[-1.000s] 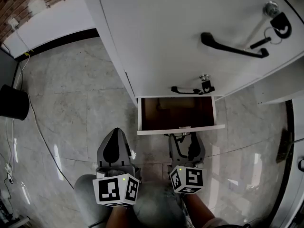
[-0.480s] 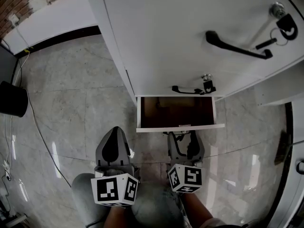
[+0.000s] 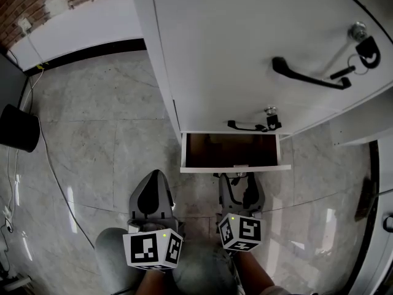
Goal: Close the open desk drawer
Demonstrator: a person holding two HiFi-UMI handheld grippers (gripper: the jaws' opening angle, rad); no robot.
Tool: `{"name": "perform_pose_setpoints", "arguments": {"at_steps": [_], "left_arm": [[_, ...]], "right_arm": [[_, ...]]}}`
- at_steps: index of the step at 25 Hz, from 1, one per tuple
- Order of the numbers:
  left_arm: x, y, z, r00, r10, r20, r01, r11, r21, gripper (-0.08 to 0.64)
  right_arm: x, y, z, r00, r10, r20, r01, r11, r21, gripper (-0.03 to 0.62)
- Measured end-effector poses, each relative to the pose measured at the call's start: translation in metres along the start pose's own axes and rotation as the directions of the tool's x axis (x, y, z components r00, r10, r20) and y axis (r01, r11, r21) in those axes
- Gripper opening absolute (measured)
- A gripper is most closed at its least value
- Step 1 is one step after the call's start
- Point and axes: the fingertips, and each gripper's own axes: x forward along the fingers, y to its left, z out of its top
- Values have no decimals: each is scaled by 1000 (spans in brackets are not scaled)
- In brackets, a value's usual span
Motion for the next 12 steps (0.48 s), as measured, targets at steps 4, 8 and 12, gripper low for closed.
{"name": "perform_pose_setpoints", "arguments": {"at_steps": [4, 8, 12], "left_arm": [[0, 1, 0, 1000, 2, -1, -2, 1000, 0, 0], [-1, 0, 1, 1000, 0, 1, 0, 1000, -1, 0], [0, 0, 1, 1000, 2, 5, -2, 1000, -1, 0]], "right_arm": [[2, 1, 1, 1000, -2, 1, 2, 1000, 2, 305], [5, 1, 2, 1000, -1, 2, 1, 1000, 2, 305], [10, 0, 5, 1000, 2, 2, -2, 1000, 1, 305]]}}
